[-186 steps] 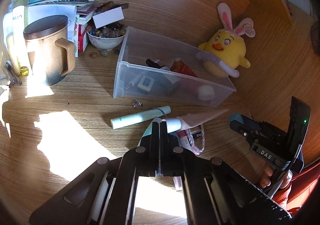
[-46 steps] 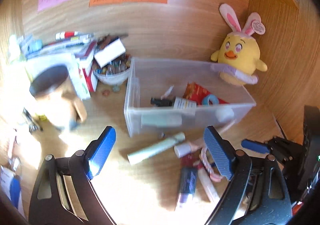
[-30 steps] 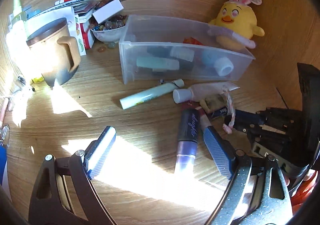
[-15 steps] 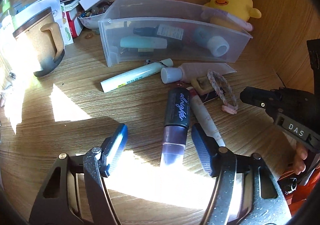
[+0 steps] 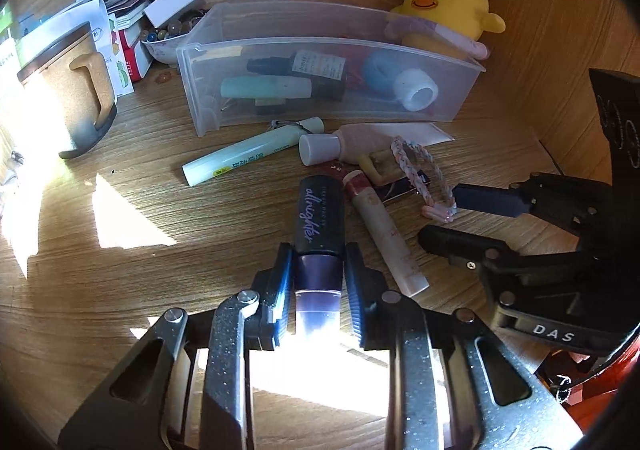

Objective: Organize objects
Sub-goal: 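Grasp the purple bottle with the left gripper while the right grasps the braided rope loop, then carry the purple bottle and rope loop into the clear box and release both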

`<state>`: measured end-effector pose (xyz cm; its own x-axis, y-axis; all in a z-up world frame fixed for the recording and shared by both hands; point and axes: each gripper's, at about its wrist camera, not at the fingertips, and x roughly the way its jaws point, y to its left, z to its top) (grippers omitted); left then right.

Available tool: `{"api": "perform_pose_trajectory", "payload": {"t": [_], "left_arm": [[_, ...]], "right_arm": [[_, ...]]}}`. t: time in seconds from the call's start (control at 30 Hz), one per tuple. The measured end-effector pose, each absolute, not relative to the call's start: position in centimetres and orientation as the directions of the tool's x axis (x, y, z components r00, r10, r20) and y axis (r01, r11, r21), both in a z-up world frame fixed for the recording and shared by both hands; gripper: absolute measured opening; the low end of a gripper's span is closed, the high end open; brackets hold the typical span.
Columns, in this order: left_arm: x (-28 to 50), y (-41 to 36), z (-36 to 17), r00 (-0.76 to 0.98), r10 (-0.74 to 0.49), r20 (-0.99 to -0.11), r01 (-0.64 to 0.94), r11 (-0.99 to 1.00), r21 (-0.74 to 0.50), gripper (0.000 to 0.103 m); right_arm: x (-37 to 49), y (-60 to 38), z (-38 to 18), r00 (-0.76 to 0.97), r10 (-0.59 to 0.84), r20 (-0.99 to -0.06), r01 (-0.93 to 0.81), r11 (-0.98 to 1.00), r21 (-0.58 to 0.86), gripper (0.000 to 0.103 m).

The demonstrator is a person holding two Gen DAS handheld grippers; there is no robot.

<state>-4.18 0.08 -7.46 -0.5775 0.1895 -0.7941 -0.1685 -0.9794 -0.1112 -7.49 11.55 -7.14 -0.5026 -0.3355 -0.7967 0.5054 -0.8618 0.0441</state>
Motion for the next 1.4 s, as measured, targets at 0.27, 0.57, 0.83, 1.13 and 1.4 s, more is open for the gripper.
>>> {"api": "perform_pose_trajectory", "payload": {"t": [0.27,0.57,0.83,1.13,1.4], "left_arm": [[-4.0,-0.4,-6.9,-0.595,0.209,-0.776,-0.16,-0.977,-0.141,0.025],[-4.2,0.2,-4.4,-0.645,0.244,-0.724,-0.178,-0.97,-0.168,0.025],[-5.1,0.5,-2.4,-0.687,0.259,-0.679,-0.166,-0.966,-0.2,0.025],[-6.3,-0.2,0.5,-0.746,0.237,-0.622,-0.142,-0.97,-0.198,0.025],[-7.6,-1.5,2.4,-0.786,0.204,-0.584,-0.106,-0.974,-0.199,0.025]], "right_arm": [[-7.8,12.1,-7.3,-0.546,-0.313,-0.777,0.468,-0.883,0.026,0.015],[-7.2,13.3,-5.1,-0.602,-0.329,-0.727,0.445,-0.895,0.037,0.014],[-7.4,14.9,-2.3,-0.658,-0.343,-0.671,0.413,-0.909,0.059,0.014],[-7.7,16.4,0.8,-0.719,-0.354,-0.598,0.395,-0.916,0.067,0.014],[-8.9,16.5,2.9,-0.756,-0.359,-0.548,0.396,-0.917,0.054,0.014]]}}
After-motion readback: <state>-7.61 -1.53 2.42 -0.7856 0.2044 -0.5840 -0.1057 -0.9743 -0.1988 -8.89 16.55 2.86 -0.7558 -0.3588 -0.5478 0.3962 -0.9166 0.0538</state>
